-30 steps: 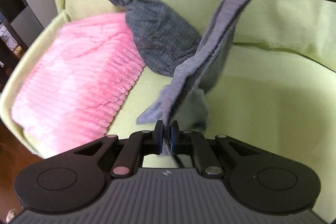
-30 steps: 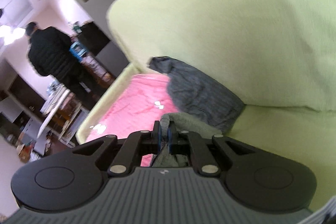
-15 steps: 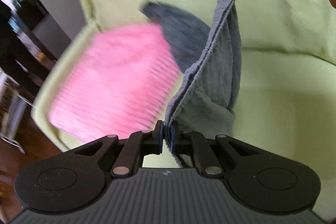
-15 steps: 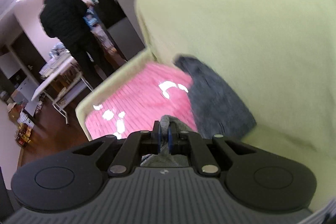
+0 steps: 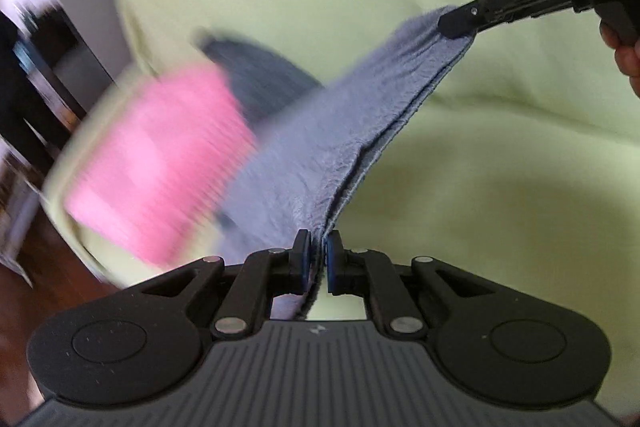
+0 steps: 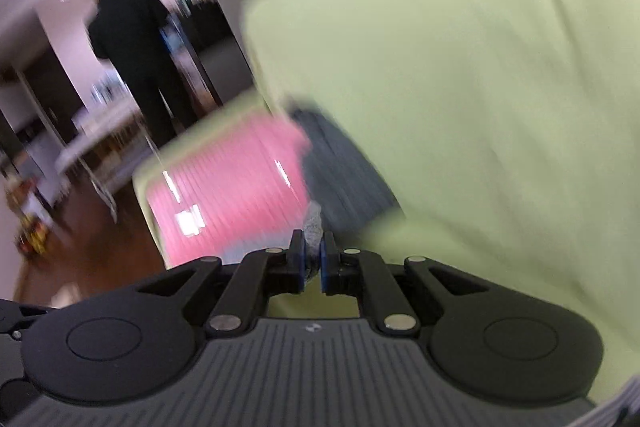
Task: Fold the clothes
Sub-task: 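Lift the light grey garment with both grippers and shake it open, then lay the grey garment flat on the sofa seat and smooth it with both grippers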
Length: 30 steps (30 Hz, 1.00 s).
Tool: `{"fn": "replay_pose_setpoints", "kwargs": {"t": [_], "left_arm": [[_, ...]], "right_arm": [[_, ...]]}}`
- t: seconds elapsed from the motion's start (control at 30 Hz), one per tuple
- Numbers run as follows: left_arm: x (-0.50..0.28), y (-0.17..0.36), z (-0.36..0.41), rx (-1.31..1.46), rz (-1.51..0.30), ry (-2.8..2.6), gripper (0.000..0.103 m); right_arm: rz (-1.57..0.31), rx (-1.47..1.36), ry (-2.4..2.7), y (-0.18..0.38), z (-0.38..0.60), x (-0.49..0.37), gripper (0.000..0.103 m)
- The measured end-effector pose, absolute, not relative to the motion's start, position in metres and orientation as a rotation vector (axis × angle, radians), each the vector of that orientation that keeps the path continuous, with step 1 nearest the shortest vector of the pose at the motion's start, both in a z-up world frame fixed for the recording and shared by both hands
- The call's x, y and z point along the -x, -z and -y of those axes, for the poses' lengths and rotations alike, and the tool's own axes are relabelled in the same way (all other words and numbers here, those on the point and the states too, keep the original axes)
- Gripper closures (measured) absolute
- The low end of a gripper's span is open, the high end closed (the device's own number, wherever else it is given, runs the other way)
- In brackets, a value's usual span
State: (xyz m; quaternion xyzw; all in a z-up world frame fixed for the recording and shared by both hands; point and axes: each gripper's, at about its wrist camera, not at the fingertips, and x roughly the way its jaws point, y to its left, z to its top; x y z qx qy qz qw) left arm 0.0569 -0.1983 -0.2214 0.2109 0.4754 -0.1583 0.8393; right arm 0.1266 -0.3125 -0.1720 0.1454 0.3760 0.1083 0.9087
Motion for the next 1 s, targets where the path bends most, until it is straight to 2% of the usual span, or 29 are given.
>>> {"fn": "replay_pose_setpoints", "kwargs": {"t": [0.17, 0.27, 0.37, 0.53, 0.57, 0.6, 0.73, 0.8, 0.93, 1.0], "left_arm": [[0.020, 0.347, 0.301, -0.480, -1.208, 0.425, 0.096], [0.054, 0.381, 0.351, -0.524, -1.247, 0.456, 0.097], [0.085, 0.405, 0.400, -0.565, -1.266, 0.484, 0.097], [0.116, 0.395, 0.453, -0.551, -1.249, 0.550, 0.097], [0.119, 0.393, 0.457, -0.549, -1.246, 0.553, 0.094], [0.122, 0.391, 0.457, -0.557, -1.234, 0.543, 0.085], [0.128, 0.382, 0.440, -0.670, -1.124, 0.440, 0.083], [0.130, 0.381, 0.433, -0.717, -1.087, 0.430, 0.081], [0.139, 0.391, 0.433, -0.787, -1.034, 0.495, 0.079], [0.149, 0.398, 0.431, -0.849, -1.020, 0.534, 0.072]], "right_arm": [[-1.053, -0.224, -0.115, 0.317, 0.397, -0.034, 0.098], [-1.130, -0.203, -0.032, 0.368, 0.442, 0.011, 0.098], [-1.125, -0.201, 0.005, 0.381, 0.476, 0.039, 0.098], [-1.101, -0.150, 0.053, 0.373, 0.518, 0.065, 0.098], [-1.102, -0.150, 0.058, 0.376, 0.523, 0.066, 0.098], [-1.104, -0.155, 0.063, 0.379, 0.528, 0.068, 0.093], [-1.110, -0.219, 0.067, 0.389, 0.534, 0.072, 0.075], [-1.087, -0.283, 0.060, 0.388, 0.533, 0.077, 0.061], [-1.074, -0.342, 0.064, 0.387, 0.520, 0.079, 0.058], [-1.080, -0.344, 0.084, 0.391, 0.513, 0.077, 0.058]]}}
